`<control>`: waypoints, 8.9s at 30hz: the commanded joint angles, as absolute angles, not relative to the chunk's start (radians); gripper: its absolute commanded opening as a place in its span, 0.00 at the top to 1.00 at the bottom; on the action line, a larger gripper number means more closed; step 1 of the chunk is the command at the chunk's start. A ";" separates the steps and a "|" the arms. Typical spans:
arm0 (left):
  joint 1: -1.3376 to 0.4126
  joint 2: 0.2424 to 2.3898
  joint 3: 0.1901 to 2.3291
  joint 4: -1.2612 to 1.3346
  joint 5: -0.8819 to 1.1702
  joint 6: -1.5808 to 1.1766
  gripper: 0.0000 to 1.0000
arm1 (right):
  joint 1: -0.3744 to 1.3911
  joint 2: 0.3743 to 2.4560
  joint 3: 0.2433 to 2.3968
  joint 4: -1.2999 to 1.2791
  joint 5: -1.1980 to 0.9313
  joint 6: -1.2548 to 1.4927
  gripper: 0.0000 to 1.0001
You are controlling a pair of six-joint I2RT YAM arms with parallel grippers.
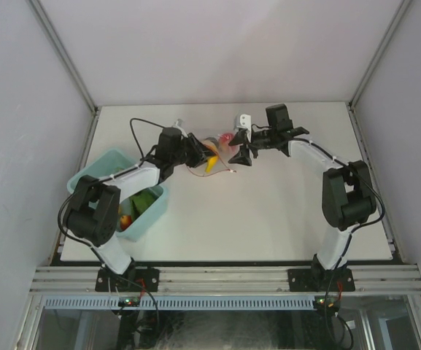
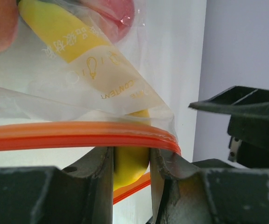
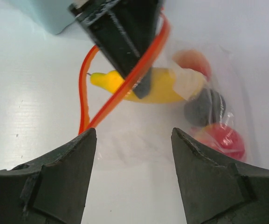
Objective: Open the zip-top bag and remove the fake food
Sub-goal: Pick up the fake fruit from the zipper food storage bag, then place the fake fruit in the bin, then move the zipper food storage bag to the center of the board, then pick up the fake fruit from the zipper food storage bag.
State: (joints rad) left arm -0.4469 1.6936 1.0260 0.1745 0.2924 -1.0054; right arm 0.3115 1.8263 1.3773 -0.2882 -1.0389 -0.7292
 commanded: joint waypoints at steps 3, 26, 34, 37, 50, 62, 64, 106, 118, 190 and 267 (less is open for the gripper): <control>-0.435 1.615 1.008 0.160 0.295 -1.076 1.00 | 0.324 1.821 1.378 -0.458 -1.203 -1.154 0.32; -0.414 1.586 1.001 0.281 0.373 -1.256 1.00 | 0.375 1.876 1.424 -0.474 -1.015 -1.148 0.48; -0.414 1.531 0.961 0.340 0.417 -1.327 1.00 | 0.378 1.885 1.426 -0.396 -0.972 -1.078 0.83; -0.414 1.505 0.937 0.341 0.431 -1.331 1.00 | 0.372 1.896 1.443 -0.376 -0.941 -1.009 0.91; -0.414 1.256 0.764 0.305 0.416 -1.295 1.00 | 0.357 1.919 1.488 -0.373 -0.900 -0.907 1.00; -0.416 0.966 0.788 -0.062 0.163 -0.942 1.00 | 0.356 1.925 1.514 -0.380 -0.907 -0.854 1.00; -0.416 0.927 0.806 -0.145 0.082 -0.889 1.00 | 0.356 1.925 1.514 -0.377 -0.905 -0.849 1.00; -0.413 1.083 0.937 -0.703 -0.698 -0.807 0.89 | 0.354 1.976 1.594 -0.445 -0.864 -0.791 0.97; -0.399 1.328 1.124 -0.884 -0.859 -0.895 0.21 | 0.354 1.983 1.603 -0.461 -0.864 -0.796 0.95; -0.349 1.333 1.032 0.075 0.246 -0.605 0.29 | 0.353 1.915 1.564 -0.488 -1.016 -0.889 1.00; -0.528 1.566 0.959 0.066 0.130 -0.556 0.75 | 0.376 2.182 1.943 -0.326 -0.551 0.147 0.31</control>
State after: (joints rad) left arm -0.5213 1.5459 1.0061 -0.0204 0.1825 -0.5320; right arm 0.3702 2.1162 1.8462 -0.2214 -0.5991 0.0601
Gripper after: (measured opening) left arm 0.245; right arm 0.685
